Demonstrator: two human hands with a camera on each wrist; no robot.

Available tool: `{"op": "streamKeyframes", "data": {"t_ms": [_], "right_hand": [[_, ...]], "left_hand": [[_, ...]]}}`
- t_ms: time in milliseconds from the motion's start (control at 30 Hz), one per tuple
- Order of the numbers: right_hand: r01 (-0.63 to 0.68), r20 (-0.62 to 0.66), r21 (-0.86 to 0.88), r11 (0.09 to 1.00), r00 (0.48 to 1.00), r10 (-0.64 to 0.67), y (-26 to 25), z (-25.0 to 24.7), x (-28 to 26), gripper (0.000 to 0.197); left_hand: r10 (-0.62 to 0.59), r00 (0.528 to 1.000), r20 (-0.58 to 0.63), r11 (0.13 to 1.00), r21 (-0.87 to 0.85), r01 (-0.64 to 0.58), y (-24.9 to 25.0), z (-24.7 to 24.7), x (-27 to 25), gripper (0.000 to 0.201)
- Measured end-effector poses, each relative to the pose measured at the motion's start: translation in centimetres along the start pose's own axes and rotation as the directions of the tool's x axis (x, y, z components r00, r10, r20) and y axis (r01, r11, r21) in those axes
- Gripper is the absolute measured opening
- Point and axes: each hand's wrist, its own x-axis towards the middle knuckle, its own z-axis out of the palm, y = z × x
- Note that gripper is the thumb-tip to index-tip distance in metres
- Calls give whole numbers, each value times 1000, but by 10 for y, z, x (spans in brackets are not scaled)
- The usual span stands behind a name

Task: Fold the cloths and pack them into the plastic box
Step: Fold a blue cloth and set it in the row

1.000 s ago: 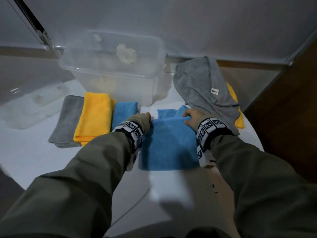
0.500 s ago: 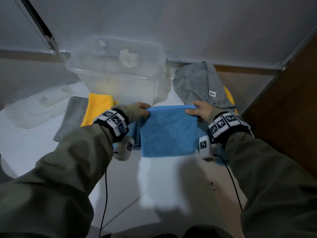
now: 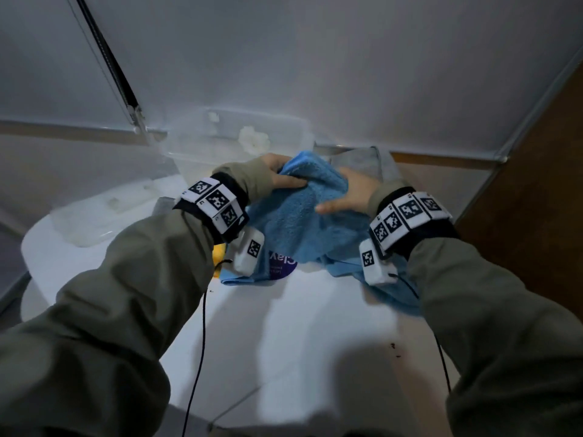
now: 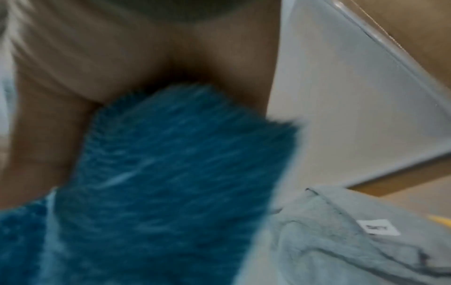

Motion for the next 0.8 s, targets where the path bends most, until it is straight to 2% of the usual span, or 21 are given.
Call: {"op": "streamKeyframes", "data": {"t_ms": [67,167,267,300,367,433,500,567,600,667,700,733,767,800], "right_hand": [[-110,75,-101,989,990,117,7,5,-2,54],[-201,70,10,979,977,200,0,11,-3,44],[-215,24,-45,976,976,216,-21,14,5,40],[-217,12,-9,976,976,217,-31,18,8,35],[-240,11,209,948,970,243,-50,27,14,33],[-262,55,437,860,963,265,-72,36,18,31],[-263,110,598,757,963,247,-92,47,22,23],[-223,73,716,662,966,247,-106,55,29,32],[-196,58,767,611,969,239,-110,57,31,36],[-175,92,844,507,979,184,-116,61,32,39],[-175,112,858,483,981,155,-118,62,32,40],[-162,108,849,503,985,135,-118,64,32,40],[-132,72,821,555,989,129,-118,66,32,39],[-86,-4,773,629,990,140,-117,69,34,43]], "left_hand": [[-44,999,-31,996,-78,41,-12,-9,-6,15],[-153,981,-120,973,-192,128,-36,-11,-14,6],[-190,953,-237,960,-247,130,-53,-5,-21,22],[-182,942,-283,962,-249,111,-55,-2,-23,29],[-142,925,-354,963,-265,46,-57,6,-28,32],[-101,921,-376,959,-283,-10,-55,14,-34,31],[-91,925,-369,922,-382,-61,-52,20,-40,35],[-62,940,-335,813,-563,-146,-53,18,-47,51],[-21,943,-333,777,-599,-194,-56,14,-50,64],[37,943,-330,783,-577,-233,-66,1,-55,81],[27,945,-325,786,-577,-221,-72,-6,-56,73],[-23,944,-329,765,-614,-195,-75,-14,-57,57],[-84,934,-346,745,-644,-172,-78,-24,-57,41],[-144,919,-367,739,-658,-147,-82,-33,-57,33]]}}
